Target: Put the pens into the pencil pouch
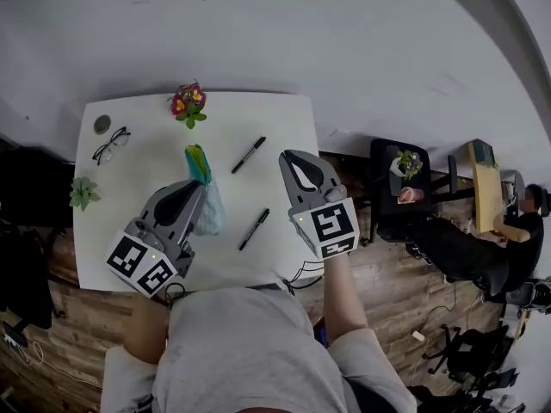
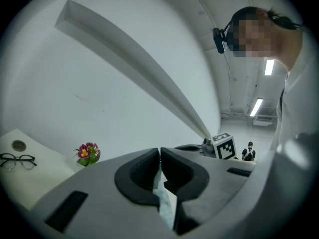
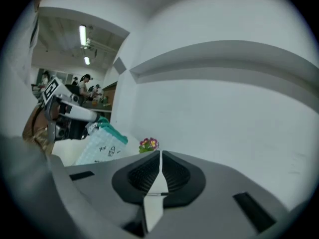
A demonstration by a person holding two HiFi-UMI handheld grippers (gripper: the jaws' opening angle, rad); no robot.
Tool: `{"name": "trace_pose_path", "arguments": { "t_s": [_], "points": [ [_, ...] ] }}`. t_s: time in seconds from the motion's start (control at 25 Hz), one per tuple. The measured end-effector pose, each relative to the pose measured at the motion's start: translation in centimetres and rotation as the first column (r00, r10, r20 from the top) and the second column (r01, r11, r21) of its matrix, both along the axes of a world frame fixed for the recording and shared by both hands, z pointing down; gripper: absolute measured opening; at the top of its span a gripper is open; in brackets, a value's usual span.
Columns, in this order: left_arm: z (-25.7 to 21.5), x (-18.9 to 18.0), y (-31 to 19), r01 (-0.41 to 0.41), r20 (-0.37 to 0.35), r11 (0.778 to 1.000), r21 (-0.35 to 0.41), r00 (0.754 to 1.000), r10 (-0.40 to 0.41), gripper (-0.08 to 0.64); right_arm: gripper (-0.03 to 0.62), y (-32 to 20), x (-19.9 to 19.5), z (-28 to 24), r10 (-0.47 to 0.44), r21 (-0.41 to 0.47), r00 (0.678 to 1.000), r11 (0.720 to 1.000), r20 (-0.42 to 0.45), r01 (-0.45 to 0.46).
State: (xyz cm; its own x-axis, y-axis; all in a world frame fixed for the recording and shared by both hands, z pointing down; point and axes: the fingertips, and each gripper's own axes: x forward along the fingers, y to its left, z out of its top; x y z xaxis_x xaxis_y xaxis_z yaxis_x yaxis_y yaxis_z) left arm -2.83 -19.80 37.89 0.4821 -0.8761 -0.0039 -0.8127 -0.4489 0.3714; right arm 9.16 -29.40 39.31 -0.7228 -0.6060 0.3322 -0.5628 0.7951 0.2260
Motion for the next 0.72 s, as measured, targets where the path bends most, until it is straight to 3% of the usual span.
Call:
{"name": "trace_pose_path", "arguments": {
  "t_s": [0.08, 0.16, 0.4, 0.72],
  "points": [
    [0.0, 0.4, 0.1, 0.027, 0.006, 1.000, 0.008, 1.000, -0.027, 0.037, 0.034, -0.2, -0.6, 1.5, -0.112, -0.009, 0.988, 0.994, -0.108, 0.112],
    [0.1, 0.8, 0.3, 0.050, 0.017, 0.999, 0.013, 0.999, -0.050, 0.037, 0.034, -0.3, -1.2, 3.2, -0.220, -0.026, 0.952, 0.975, -0.212, 0.220],
    [1.1, 1.4, 0.4, 0.115, 0.029, 0.993, 0.004, 0.993, -0.115, 0.037, 0.035, -0.6, -2.5, 8.2, -0.447, -0.090, 0.782, 0.885, -0.434, 0.456],
    [1.7, 1.4, 0.4, 0.180, 0.052, 0.984, 0.001, 0.982, -0.180, 0.037, 0.035, -1.2, -4.3, 13.1, -0.585, -0.177, 0.553, 0.765, -0.593, 0.619]
  ]
}}
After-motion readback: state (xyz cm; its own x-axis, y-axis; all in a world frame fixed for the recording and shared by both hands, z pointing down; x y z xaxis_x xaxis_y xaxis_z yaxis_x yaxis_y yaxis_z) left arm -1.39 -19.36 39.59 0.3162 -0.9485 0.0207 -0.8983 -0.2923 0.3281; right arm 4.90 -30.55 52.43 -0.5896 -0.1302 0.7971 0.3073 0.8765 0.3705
